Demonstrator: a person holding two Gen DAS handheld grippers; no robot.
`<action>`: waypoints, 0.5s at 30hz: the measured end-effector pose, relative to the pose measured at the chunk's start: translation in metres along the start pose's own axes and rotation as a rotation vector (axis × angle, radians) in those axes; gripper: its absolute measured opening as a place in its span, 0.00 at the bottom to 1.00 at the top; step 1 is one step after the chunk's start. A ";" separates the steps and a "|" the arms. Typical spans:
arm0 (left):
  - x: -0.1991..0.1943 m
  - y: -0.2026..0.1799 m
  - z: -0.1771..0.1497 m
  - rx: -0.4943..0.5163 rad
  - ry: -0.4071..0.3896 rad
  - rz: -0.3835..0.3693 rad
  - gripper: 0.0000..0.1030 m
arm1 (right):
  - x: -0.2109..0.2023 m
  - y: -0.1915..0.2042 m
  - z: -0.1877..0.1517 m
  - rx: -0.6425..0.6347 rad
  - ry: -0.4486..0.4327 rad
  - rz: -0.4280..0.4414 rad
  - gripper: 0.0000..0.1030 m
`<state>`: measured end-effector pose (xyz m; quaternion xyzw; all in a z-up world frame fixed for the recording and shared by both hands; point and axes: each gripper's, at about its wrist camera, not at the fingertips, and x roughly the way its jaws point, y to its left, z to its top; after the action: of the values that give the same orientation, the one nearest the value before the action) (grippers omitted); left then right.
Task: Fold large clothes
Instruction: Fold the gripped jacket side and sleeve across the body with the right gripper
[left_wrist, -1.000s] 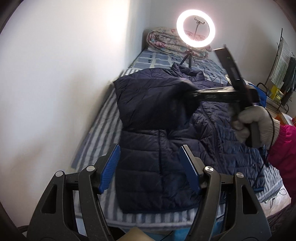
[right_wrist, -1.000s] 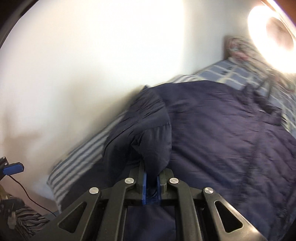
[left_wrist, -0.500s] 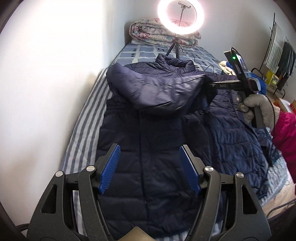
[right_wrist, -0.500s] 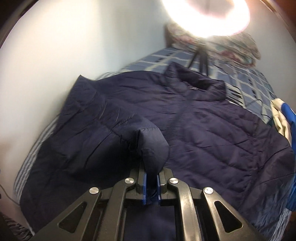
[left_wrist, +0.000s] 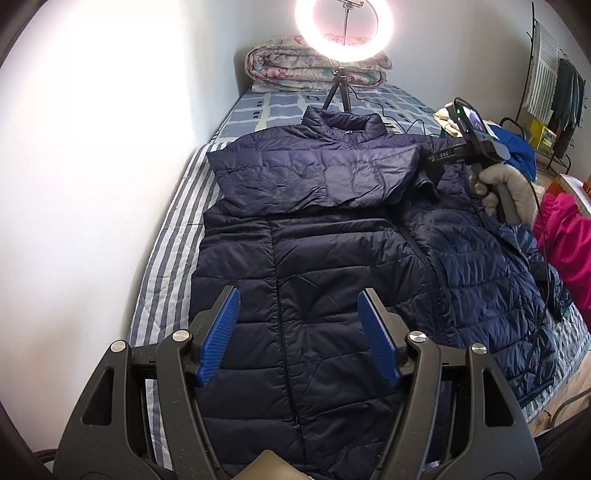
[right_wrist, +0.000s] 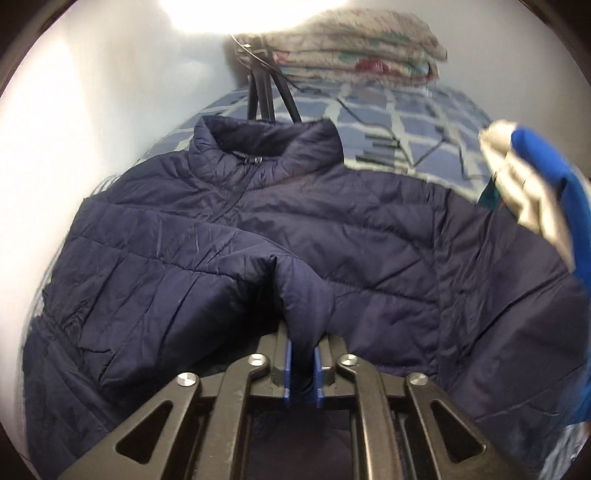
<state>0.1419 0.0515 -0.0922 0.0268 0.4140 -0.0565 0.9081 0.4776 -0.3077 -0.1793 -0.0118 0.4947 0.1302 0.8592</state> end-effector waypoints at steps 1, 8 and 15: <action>0.000 0.000 0.001 -0.001 -0.001 -0.002 0.67 | 0.001 -0.003 -0.001 0.024 0.007 0.000 0.37; -0.005 -0.003 0.003 0.000 -0.013 -0.011 0.67 | -0.013 -0.040 -0.025 0.250 0.017 0.196 0.72; -0.010 -0.011 0.006 0.015 -0.029 -0.023 0.67 | 0.000 -0.037 -0.049 0.296 0.111 0.123 0.55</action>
<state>0.1384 0.0412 -0.0810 0.0282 0.4008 -0.0703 0.9130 0.4450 -0.3506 -0.2086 0.1383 0.5549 0.1074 0.8133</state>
